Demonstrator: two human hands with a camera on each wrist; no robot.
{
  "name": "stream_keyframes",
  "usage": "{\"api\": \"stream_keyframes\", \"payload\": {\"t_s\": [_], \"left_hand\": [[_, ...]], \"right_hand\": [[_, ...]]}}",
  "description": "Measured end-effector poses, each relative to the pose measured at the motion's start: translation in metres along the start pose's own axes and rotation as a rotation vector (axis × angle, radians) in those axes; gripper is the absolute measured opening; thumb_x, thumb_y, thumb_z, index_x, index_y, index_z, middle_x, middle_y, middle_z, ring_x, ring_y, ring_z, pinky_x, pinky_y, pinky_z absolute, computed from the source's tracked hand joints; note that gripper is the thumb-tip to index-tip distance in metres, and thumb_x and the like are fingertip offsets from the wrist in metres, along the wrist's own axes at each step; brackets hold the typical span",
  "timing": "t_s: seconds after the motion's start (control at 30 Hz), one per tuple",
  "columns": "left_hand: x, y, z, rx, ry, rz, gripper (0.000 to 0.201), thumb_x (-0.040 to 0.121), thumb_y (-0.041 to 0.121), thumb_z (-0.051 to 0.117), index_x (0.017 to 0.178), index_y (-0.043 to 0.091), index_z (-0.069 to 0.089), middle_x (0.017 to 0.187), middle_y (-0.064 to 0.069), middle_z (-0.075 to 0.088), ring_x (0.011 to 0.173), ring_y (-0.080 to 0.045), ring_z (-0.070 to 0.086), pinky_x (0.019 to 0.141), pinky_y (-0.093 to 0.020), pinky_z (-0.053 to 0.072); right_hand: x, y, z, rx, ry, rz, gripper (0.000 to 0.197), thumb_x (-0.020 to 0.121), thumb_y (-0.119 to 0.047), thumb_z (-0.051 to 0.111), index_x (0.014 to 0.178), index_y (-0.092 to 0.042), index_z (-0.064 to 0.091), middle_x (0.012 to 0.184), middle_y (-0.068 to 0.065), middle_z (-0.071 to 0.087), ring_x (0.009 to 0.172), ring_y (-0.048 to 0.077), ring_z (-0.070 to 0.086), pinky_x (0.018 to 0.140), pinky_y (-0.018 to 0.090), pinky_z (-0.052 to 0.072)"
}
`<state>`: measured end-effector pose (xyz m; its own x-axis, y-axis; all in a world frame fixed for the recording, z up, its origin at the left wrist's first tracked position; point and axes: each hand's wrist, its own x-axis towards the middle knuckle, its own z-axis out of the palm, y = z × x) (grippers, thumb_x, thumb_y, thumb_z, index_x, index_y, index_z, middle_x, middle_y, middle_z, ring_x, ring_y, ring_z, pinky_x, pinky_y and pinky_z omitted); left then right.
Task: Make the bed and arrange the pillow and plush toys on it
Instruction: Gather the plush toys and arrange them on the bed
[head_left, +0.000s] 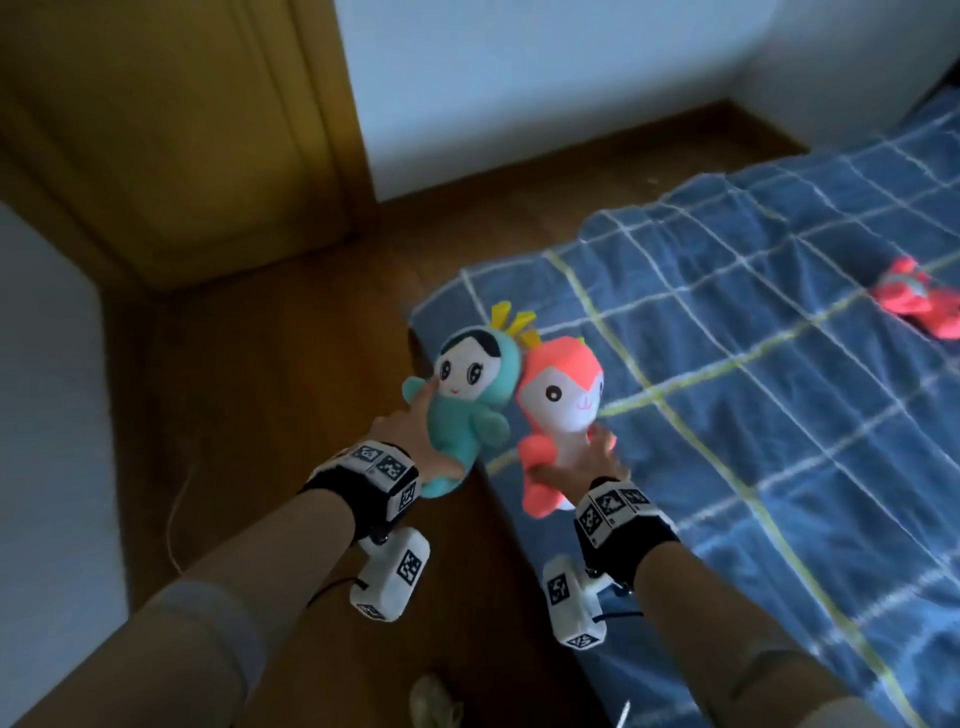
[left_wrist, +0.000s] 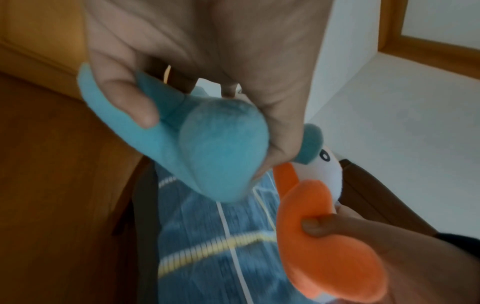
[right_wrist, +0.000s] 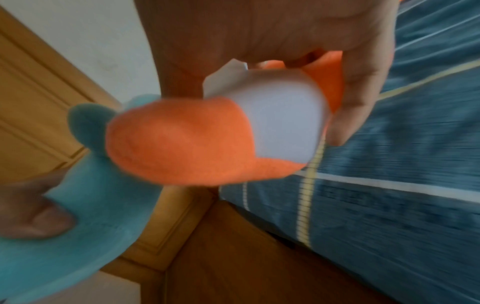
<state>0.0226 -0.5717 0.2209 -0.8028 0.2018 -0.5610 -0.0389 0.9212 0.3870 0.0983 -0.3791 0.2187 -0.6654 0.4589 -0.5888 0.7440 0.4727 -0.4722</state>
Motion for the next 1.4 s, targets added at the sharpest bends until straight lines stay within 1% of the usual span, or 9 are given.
{"api": "stream_keyframes", "payload": {"t_s": [0.13,0.3,0.5,0.7,0.83,0.97,1.13,1.27,1.4], "left_hand": [[0.023,-0.041,-0.076,-0.025,0.116,0.005,0.119,0.055,0.046,0.069,0.136,0.051,-0.016,0.129,-0.005,0.052,0.114,-0.031,0.054,0.092,-0.049,0.049],[0.07,-0.069,-0.142,-0.085,0.159,-0.021,0.117,0.055,0.044,0.068,0.138,0.051,-0.014,0.13,-0.005,0.05,0.116,-0.032,0.051,0.094,-0.05,0.048],[0.165,-0.089,-0.232,-0.039,0.187,-0.114,0.114,0.066,0.041,0.067,0.14,0.047,-0.019,0.139,-0.008,0.043,0.127,-0.033,0.042,0.102,-0.052,0.041],[0.257,-0.098,-0.362,-0.058,0.264,-0.145,0.114,0.068,0.041,0.067,0.14,0.045,-0.022,0.138,-0.012,0.042,0.126,-0.036,0.043,0.101,-0.049,0.042],[0.315,-0.115,-0.423,-0.117,0.288,-0.162,0.116,0.063,0.042,0.066,0.139,0.048,-0.022,0.137,-0.011,0.044,0.124,-0.036,0.044,0.1,-0.05,0.043],[0.393,-0.136,-0.468,-0.119,0.261,-0.165,0.118,0.061,0.044,0.066,0.14,0.046,-0.022,0.136,-0.011,0.045,0.123,-0.036,0.046,0.099,-0.05,0.044],[0.504,-0.135,-0.538,-0.076,0.21,-0.083,0.119,0.06,0.043,0.068,0.141,0.044,-0.019,0.137,-0.011,0.044,0.118,-0.035,0.05,0.095,-0.049,0.048],[0.587,-0.094,-0.598,-0.04,0.138,0.035,0.123,0.065,0.036,0.075,0.143,0.039,-0.021,0.14,-0.011,0.043,0.119,-0.035,0.052,0.096,-0.047,0.048],[0.668,-0.02,-0.615,0.128,0.109,0.166,0.125,0.061,0.042,0.073,0.14,0.043,-0.023,0.138,-0.012,0.043,0.122,-0.036,0.047,0.096,-0.047,0.046]], "right_hand": [[0.015,-0.091,0.015,-0.032,0.061,-0.114,0.094,0.061,-0.048,0.073,0.136,-0.019,0.023,0.13,0.009,0.044,0.123,0.033,0.043,0.106,0.046,0.035],[0.051,-0.187,0.022,-0.136,0.081,-0.228,0.087,0.069,-0.043,0.067,0.139,-0.022,0.02,0.135,0.006,0.037,0.127,0.034,0.039,0.107,0.047,0.033],[0.133,-0.306,0.035,-0.177,0.055,-0.263,0.089,0.069,-0.045,0.067,0.14,-0.023,0.017,0.135,0.01,0.037,0.128,0.035,0.038,0.107,0.045,0.032],[0.214,-0.456,0.028,-0.191,0.034,-0.342,0.087,0.065,-0.043,0.066,0.136,-0.024,0.019,0.133,0.011,0.038,0.126,0.037,0.038,0.106,0.048,0.032],[0.258,-0.54,0.029,-0.218,0.023,-0.381,0.087,0.068,-0.04,0.067,0.137,-0.023,0.018,0.133,0.012,0.037,0.125,0.036,0.038,0.105,0.046,0.032],[0.313,-0.607,0.045,-0.215,-0.005,-0.362,0.09,0.069,-0.042,0.067,0.14,-0.022,0.016,0.132,0.014,0.039,0.124,0.035,0.038,0.102,0.045,0.032],[0.392,-0.686,0.055,-0.149,0.027,-0.255,0.091,0.065,-0.044,0.068,0.139,-0.025,0.018,0.129,0.014,0.042,0.122,0.035,0.04,0.102,0.046,0.035],[0.442,-0.734,0.032,0.012,0.082,-0.148,0.09,0.067,-0.045,0.068,0.139,-0.024,0.019,0.127,0.012,0.044,0.122,0.037,0.041,0.102,0.046,0.037],[0.495,-0.731,-0.012,0.149,0.162,0.013,0.094,0.066,-0.048,0.07,0.141,-0.026,0.016,0.13,0.015,0.045,0.124,0.038,0.04,0.104,0.047,0.036]]}}
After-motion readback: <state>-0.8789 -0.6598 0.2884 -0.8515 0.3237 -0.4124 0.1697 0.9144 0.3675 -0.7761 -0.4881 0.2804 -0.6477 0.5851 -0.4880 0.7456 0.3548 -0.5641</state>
